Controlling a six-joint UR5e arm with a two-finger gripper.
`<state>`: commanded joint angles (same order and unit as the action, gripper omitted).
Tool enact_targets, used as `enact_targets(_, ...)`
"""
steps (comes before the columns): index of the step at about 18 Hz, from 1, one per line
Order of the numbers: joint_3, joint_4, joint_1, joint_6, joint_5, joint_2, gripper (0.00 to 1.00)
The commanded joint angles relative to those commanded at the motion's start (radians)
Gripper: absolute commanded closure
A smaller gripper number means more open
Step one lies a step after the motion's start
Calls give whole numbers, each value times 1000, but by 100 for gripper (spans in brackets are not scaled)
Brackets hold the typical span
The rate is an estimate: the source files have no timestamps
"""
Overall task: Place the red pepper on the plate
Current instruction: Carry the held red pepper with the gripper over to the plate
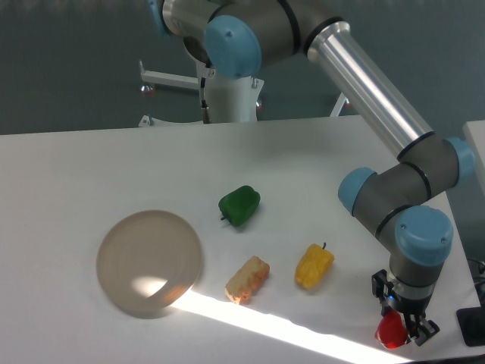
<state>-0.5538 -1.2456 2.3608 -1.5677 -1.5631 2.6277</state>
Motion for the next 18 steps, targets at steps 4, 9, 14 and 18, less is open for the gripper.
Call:
enact_targets(4,-9,-2,-8,6,-14,-8,47)
enact_targets(9,-26,-57,-50,110,-15,-40,47)
enact_targets(14,-172,-149,-119,257,-14,-190,47)
enact_targets(18,-283,-227,-230,451,-2,-308,47)
